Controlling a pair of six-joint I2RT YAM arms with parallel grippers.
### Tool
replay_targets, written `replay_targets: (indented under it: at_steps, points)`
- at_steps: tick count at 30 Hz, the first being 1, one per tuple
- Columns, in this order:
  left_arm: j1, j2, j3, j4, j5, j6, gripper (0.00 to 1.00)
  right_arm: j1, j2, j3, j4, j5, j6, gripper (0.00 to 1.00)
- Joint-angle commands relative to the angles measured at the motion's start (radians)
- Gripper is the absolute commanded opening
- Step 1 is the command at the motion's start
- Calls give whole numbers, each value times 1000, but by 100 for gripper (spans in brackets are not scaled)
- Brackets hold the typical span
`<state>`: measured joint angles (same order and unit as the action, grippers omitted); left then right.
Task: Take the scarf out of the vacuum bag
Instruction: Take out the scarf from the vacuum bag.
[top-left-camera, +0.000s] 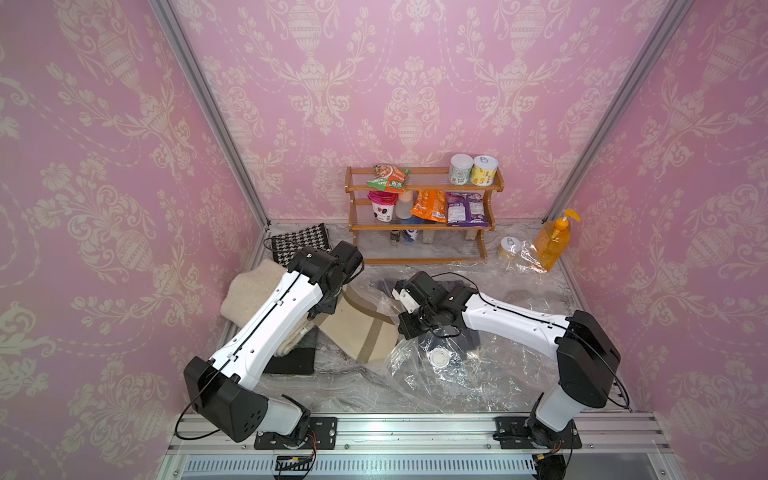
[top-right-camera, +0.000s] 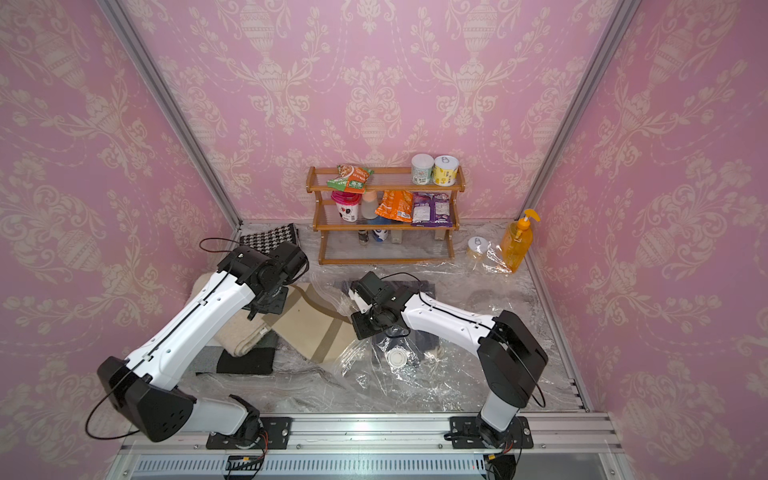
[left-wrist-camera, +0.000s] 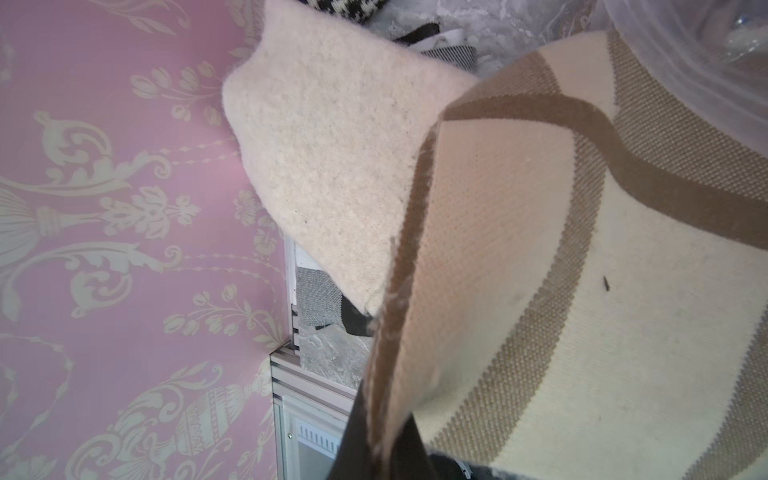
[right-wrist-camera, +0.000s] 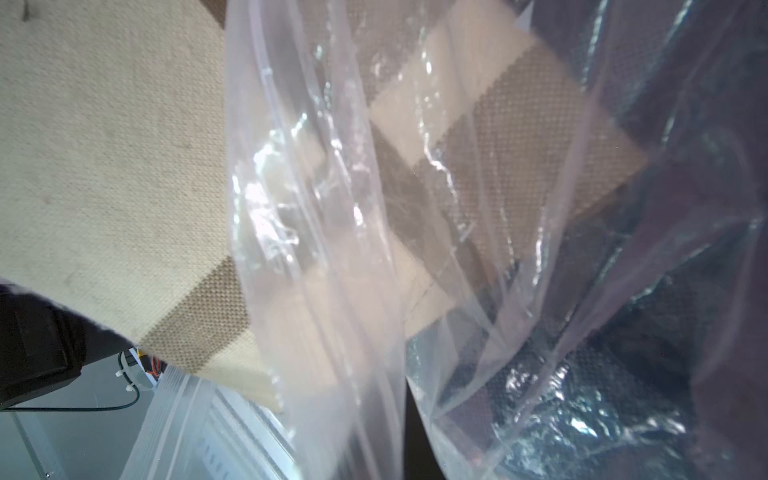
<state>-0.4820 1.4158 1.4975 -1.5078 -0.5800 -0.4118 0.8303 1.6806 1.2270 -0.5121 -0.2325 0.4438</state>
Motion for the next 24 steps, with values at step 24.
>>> replay_targets:
  at_steps: [24]
  points:
    - [139, -125, 97, 249, -287, 386, 0, -43, -1, -38, 20, -24, -30, 9]
